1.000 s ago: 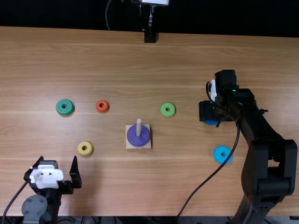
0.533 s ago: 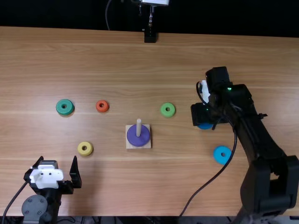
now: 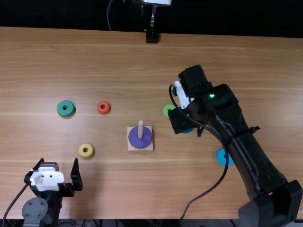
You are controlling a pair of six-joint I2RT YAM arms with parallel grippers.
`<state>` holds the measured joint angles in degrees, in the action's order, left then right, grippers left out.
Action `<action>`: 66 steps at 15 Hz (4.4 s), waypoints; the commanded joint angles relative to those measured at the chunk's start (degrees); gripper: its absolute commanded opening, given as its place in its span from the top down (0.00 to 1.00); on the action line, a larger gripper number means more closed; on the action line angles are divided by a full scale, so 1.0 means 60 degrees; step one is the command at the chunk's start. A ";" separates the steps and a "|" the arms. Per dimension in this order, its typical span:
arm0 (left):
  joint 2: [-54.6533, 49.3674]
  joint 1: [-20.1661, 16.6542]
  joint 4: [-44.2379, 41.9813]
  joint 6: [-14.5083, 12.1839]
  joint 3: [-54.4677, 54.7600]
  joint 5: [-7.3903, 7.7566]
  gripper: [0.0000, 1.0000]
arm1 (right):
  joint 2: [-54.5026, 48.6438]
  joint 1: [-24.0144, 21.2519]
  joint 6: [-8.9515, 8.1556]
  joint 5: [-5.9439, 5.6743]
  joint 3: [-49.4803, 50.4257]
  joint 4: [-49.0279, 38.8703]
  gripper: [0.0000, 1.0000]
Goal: Build the Hanoi tower: stack the rings onto the peg from bottom to top in this color order: purple, dark blue, light blue, dark green, light green, yellow, orange.
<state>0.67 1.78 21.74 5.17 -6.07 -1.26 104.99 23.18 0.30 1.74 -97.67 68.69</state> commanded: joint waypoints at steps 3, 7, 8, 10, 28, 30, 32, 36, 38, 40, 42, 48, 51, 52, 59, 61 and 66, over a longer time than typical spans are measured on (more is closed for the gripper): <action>-0.0111 -0.0033 0.0789 -0.0053 0.1011 -0.0019 0.00 | -0.0316 0.0912 0.0004 0.0062 -0.1256 0.0446 1.00; -0.0111 -0.0048 0.0789 -0.0053 0.1011 -0.0019 0.00 | -0.0257 0.1659 0.0021 0.0062 -0.2150 0.1026 1.00; -0.0111 -0.0048 0.0789 -0.0053 0.1011 -0.0019 0.00 | -0.0228 0.1776 0.0004 0.0062 -0.2340 0.1061 1.00; -0.0111 -0.0048 0.0789 -0.0053 0.1011 -0.0019 0.00 | -0.0213 0.1908 0.0004 0.0062 -0.2501 0.1078 1.00; -0.0111 -0.0048 0.0789 -0.0053 0.1011 -0.0019 0.00 | 0.1193 0.2567 -0.0014 0.0044 -0.3659 0.0973 1.00; -0.0111 -0.0033 0.0789 -0.0053 0.1011 -0.0019 0.00 | 0.1222 0.2582 -0.0032 0.0044 -0.3659 0.0973 1.00; -0.0111 -0.0048 0.0789 -0.0053 0.1011 -0.0019 0.00 | 0.1237 0.2611 -0.0032 0.0044 -0.3644 0.0973 1.00; -0.0111 -0.0048 0.0789 -0.0053 0.1011 -0.0019 0.00 | 0.1266 0.2714 -0.0032 0.0062 -0.3659 0.0955 1.00; -0.0111 -0.0048 0.0789 -0.0053 0.1011 -0.0019 0.00 | 0.1266 0.2816 -0.0067 0.0062 -0.3659 0.0938 1.00; -0.0111 -0.0048 0.0789 -0.0053 0.1011 -0.0019 0.00 | 0.1530 0.2875 -0.0190 0.0044 -0.3659 0.0938 1.00; -0.0111 -0.0033 0.0789 -0.0053 0.1011 -0.0019 0.00 | 0.1603 0.2875 -0.0207 0.0044 -0.3629 0.0938 1.00; -0.0111 -0.0048 0.0789 -0.0053 0.1011 -0.0019 0.00 | 0.1720 0.2860 -0.0225 -0.0026 -0.3585 0.0991 0.98; -0.0111 -0.0048 0.0789 -0.0053 0.1011 -0.0019 0.00 | 0.1896 0.2860 -0.0190 -0.0254 -0.3512 0.1078 0.00; -0.0111 -0.0048 0.0789 -0.0053 0.1011 -0.0019 0.00 | 0.1896 0.2831 -0.0190 -0.0377 -0.3512 0.1026 0.00; -0.0111 -0.0048 0.0789 -0.0053 0.1011 -0.0019 0.00 | 0.1838 0.2787 -0.0225 -0.0360 -0.3600 0.0885 0.00; -0.0111 -0.0048 0.0789 -0.0053 0.1011 -0.0019 0.00 | 0.1808 0.2773 -0.0225 -0.0395 -0.3512 0.0885 0.00; -0.0111 -0.0048 0.0789 -0.0053 0.1011 -0.0019 0.00 | 0.0680 0.2201 -0.0295 -0.0536 -0.3483 0.0551 0.00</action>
<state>0.67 1.76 21.76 5.19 -6.07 -1.23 113.08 37.98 -0.93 -0.23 -118.06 71.48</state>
